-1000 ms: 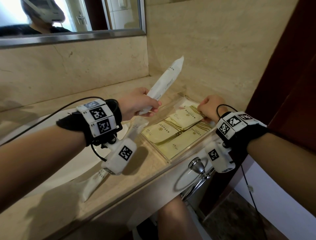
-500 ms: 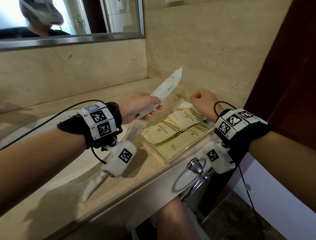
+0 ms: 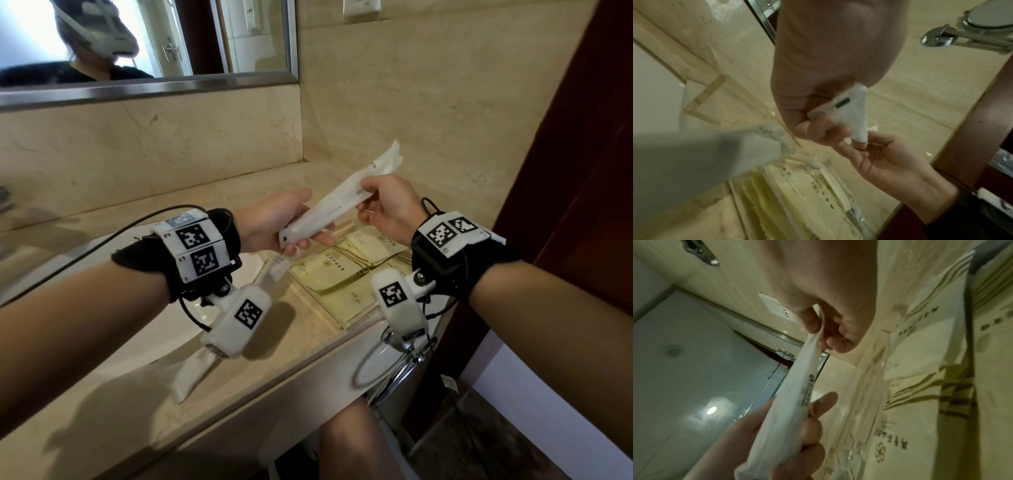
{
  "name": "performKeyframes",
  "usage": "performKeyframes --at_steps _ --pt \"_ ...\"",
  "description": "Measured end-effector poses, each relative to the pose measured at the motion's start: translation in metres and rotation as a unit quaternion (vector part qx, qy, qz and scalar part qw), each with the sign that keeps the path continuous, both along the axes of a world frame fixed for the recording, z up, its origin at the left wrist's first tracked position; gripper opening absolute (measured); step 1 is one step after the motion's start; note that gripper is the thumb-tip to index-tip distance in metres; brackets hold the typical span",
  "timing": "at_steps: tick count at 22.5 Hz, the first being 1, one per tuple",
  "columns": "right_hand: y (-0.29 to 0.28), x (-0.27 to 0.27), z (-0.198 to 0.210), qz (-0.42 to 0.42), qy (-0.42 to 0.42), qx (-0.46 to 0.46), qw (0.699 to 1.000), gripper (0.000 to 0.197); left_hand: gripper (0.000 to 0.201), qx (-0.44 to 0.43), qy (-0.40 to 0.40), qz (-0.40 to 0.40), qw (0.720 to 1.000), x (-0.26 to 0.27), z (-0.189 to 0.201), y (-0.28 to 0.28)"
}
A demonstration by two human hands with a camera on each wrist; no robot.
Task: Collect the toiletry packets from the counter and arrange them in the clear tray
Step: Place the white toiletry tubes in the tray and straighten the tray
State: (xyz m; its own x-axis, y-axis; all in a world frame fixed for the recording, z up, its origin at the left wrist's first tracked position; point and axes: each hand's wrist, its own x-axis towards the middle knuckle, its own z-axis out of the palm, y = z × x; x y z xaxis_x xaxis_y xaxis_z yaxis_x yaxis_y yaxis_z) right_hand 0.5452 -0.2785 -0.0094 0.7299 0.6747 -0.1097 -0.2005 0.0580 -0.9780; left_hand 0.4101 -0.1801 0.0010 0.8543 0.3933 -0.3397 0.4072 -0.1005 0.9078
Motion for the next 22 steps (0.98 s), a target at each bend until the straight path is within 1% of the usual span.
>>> performKeyframes --at_steps 3,4,6,7,8,9,11,13,16,18,20,22 --pt "-0.006 0.007 0.001 -0.015 0.014 0.027 0.999 0.016 0.027 0.051 -0.005 -0.007 0.999 -0.002 -0.003 0.004" --pt "-0.008 0.01 0.002 -0.01 0.014 0.032 0.999 0.014 0.021 0.072 -0.02 0.01 0.997 -0.002 -0.003 0.005" --pt "-0.011 0.013 0.002 -0.006 0.021 0.042 0.999 0.013 0.009 0.098 -0.056 0.072 0.991 -0.001 -0.005 0.011" --pt "-0.012 0.014 0.003 -0.01 0.023 0.043 0.999 0.015 0.012 0.107 -0.071 0.102 0.987 -0.001 -0.006 0.015" --pt "-0.012 0.015 0.003 -0.019 0.023 0.04 0.999 0.017 0.021 0.114 -0.079 0.121 0.983 -0.001 -0.006 0.018" --pt "-0.012 0.016 0.004 -0.033 0.019 0.036 0.999 0.018 0.028 0.118 -0.085 0.13 0.981 -0.001 -0.007 0.02" --pt "-0.009 0.02 0.003 -0.073 0.01 0.031 0.997 0.018 0.033 0.128 -0.097 0.135 0.978 -0.004 -0.007 0.023" --pt "-0.007 0.024 0.002 -0.1 0.011 0.034 0.994 0.02 0.033 0.14 -0.11 0.139 0.974 -0.008 -0.005 0.026" --pt "-0.008 0.028 0.002 -0.106 0.023 0.038 0.993 0.018 0.03 0.163 -0.114 0.141 0.97 -0.015 -0.002 0.033" --pt "-0.011 0.028 0.004 -0.104 0.076 0.079 0.989 0.014 0.03 0.194 -0.104 0.147 0.964 -0.016 -0.003 0.039" --pt "-0.013 0.028 0.007 -0.092 0.127 0.118 0.981 0.014 0.03 0.201 -0.097 0.156 0.962 -0.016 -0.006 0.043" --pt "-0.012 0.029 0.01 -0.081 0.135 0.131 0.979 0.019 0.03 0.187 -0.102 0.164 0.963 -0.016 -0.009 0.046"
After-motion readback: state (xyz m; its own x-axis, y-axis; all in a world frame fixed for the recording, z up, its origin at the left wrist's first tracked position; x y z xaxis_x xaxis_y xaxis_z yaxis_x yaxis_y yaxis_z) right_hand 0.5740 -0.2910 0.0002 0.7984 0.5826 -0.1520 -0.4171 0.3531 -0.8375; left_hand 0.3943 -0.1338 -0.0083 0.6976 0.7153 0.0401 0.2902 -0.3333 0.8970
